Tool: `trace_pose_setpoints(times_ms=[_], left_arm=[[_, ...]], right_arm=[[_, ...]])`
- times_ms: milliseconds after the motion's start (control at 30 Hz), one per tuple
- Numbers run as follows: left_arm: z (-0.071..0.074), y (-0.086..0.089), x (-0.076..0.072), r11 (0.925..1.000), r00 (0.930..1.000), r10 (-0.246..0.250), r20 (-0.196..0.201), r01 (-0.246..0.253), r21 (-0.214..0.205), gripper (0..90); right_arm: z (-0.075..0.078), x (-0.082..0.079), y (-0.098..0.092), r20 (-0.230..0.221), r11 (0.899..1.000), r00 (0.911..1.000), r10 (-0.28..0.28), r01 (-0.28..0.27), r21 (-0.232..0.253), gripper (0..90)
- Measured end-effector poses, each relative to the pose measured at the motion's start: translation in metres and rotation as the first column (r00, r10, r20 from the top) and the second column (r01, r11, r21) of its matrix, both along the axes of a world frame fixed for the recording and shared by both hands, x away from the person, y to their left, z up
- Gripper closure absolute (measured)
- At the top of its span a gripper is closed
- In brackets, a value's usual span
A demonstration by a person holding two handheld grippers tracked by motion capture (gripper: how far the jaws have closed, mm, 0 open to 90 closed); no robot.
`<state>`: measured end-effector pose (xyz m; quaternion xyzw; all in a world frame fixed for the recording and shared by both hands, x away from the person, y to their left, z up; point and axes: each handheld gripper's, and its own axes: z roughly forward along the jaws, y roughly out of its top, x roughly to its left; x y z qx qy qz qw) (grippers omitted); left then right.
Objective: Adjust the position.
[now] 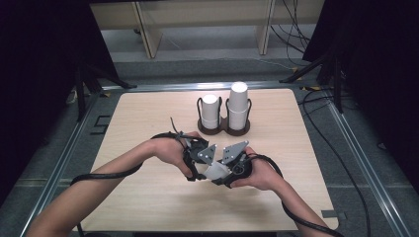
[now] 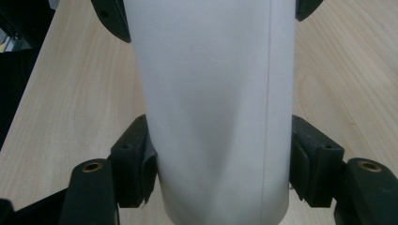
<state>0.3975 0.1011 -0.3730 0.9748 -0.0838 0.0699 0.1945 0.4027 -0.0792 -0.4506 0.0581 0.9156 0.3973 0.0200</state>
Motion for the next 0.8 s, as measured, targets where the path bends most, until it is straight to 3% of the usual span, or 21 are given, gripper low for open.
trace_pose_setpoints(times_ms=[67,133,167,300,333,433,467,633,667,733,800], left_arm=[[0.0,0.0,0.0,1.0,1.0,0.002,0.0,-0.002,-0.006,30.1],[0.0,0.001,0.001,0.9998,1.0,-0.005,0.003,0.006,-0.017,28.8],[0.0,0.002,0.001,0.9997,1.0,-0.005,-0.001,0.005,-0.024,27.7],[-0.003,0.005,0.001,0.9979,0.9999,-0.009,-0.006,0.008,-0.064,19.2],[-0.004,0.006,0.001,0.9977,0.9999,-0.014,-0.001,0.014,-0.067,14.6],[-0.005,0.01,0.003,0.9932,0.9996,-0.007,0.027,0.01,-0.116,12.2],[-0.005,0.012,0.004,0.9903,0.9996,0.003,0.028,0.001,-0.139,11.3],[-0.003,0.02,0.004,0.9699,0.9987,0.04,0.033,-0.031,-0.242,5.9],[-0.002,0.022,0.004,0.9654,0.9983,0.044,0.039,-0.033,-0.259,4.9],[-0.002,0.025,0.004,0.9507,0.9973,0.061,0.04,-0.046,-0.307,2.8],[-0.001,0.03,0.004,0.9421,0.996,0.074,0.05,-0.053,-0.331,1.8]], right_arm=[[0.0,0.001,0.0,0.026,1.0,0.9996,0.009,-0.009,0.007,34.5],[0.0,-0.001,-0.001,0.004,1.0,1.0,-0.004,0.004,0.008,34.6],[0.0,0.0,-0.001,0.027,1.0,0.9996,0.003,-0.004,0.012,34.6],[0.0,-0.003,-0.003,0.029,1.0,0.9996,0.0,0.0,0.018,34.5],[-0.001,-0.002,-0.003,0.045,1.0,0.999,0.005,-0.006,0.023,34.5],[-0.002,-0.004,-0.005,0.052,0.999,0.9986,-0.007,0.005,0.032,34.6],[-0.002,-0.004,-0.006,0.069,0.999,0.9976,-0.01,0.008,0.041,34.5],[-0.004,-0.008,-0.011,0.068,0.996,0.9965,-0.049,0.043,0.082,34.6],[-0.003,-0.007,-0.013,0.091,0.995,0.9944,-0.054,0.045,0.093,34.6],[-0.003,-0.008,-0.015,0.089,0.991,0.9936,-0.069,0.058,0.12,34.6],[-0.003,-0.008,-0.018,0.097,0.987,0.9913,-0.089,0.075,0.143,34.6]])
